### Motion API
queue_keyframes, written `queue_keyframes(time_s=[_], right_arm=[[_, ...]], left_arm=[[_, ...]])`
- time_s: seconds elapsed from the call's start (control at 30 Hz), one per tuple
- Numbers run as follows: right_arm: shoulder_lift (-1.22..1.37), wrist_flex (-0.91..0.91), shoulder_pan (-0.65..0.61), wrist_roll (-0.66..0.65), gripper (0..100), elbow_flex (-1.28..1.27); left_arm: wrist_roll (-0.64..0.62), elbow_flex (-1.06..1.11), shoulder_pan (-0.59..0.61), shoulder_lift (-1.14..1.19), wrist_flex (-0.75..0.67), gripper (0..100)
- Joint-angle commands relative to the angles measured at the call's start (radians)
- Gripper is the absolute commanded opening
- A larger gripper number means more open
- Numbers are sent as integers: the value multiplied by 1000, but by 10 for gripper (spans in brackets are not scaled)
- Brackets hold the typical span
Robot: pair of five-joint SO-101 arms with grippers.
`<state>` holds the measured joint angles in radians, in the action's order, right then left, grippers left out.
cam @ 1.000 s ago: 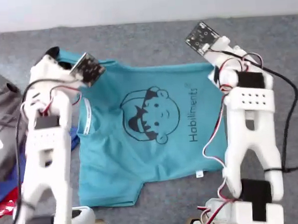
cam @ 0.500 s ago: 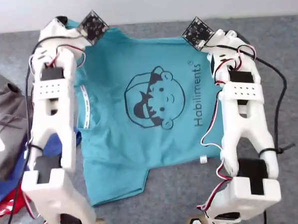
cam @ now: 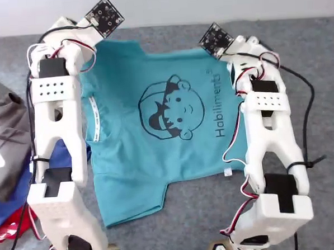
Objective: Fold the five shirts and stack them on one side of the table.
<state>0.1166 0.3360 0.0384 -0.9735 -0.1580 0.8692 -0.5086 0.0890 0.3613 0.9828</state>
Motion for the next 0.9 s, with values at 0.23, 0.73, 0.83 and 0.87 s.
queue_keyframes(time_s=[0.23, 0.73, 0.83, 0.87], right_arm=[[-143, 536, 7, -12, 10, 9], [-147, 964, 70, -12, 14, 8], [-147, 1004, 108, -14, 14, 8], [-147, 1013, 119, -14, 14, 8]], left_arm=[[5, -225, -78, -8, 779, 14], [-2, 725, -155, -473, 770, 14], [-32, 888, -201, -597, 769, 14], [-43, 929, -212, -631, 769, 14]])
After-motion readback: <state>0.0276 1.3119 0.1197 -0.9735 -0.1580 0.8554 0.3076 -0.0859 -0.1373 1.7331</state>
